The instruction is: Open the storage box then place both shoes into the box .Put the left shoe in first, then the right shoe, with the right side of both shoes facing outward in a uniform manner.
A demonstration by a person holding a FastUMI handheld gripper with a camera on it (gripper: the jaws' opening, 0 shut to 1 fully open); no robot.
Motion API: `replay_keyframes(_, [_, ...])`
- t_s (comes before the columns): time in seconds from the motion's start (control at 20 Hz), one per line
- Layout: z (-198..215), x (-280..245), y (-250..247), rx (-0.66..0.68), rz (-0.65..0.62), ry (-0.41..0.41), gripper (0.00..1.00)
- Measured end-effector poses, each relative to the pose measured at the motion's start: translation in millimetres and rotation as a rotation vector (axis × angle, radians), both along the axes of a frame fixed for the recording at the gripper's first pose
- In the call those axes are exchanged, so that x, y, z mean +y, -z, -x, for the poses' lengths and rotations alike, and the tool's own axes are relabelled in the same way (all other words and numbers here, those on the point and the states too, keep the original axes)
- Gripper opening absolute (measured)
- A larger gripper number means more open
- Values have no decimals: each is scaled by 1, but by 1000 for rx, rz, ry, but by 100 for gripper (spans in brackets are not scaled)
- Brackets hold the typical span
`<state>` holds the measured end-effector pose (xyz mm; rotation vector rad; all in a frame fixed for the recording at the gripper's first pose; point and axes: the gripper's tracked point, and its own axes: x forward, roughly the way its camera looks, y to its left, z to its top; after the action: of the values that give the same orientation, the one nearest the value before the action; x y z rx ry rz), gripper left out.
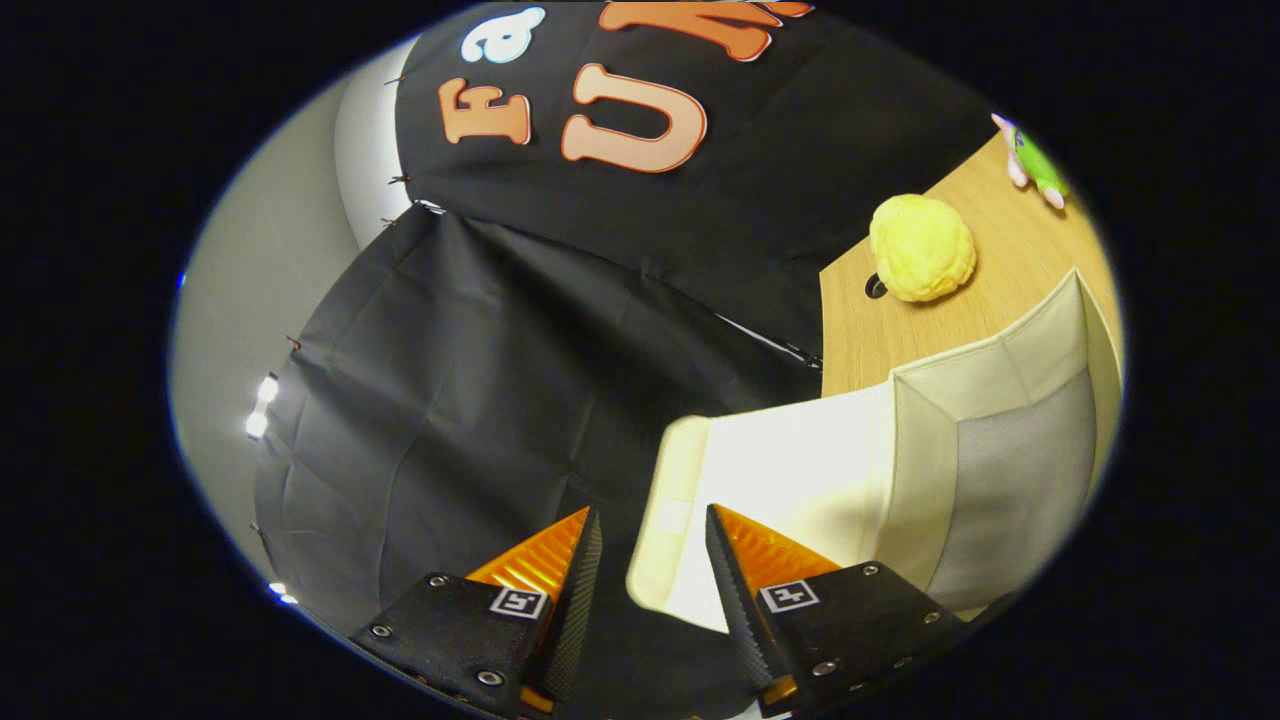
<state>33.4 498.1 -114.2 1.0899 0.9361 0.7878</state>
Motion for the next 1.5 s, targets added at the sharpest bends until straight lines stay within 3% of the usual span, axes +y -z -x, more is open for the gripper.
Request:
replay_keyframes(0.25, [1,-48,12,-74,95,61,75])
replay_keyframes(0.5, [-12,-123,57,-183,354,131,95])
replay_keyframes(1.05, [18,-315,171,-128,868,178,96])
replay_keyframes(1.3, [36,-363,202,-99,974,170,94])
replay_keyframes(1.5, [51,-374,222,-58,938,141,85])
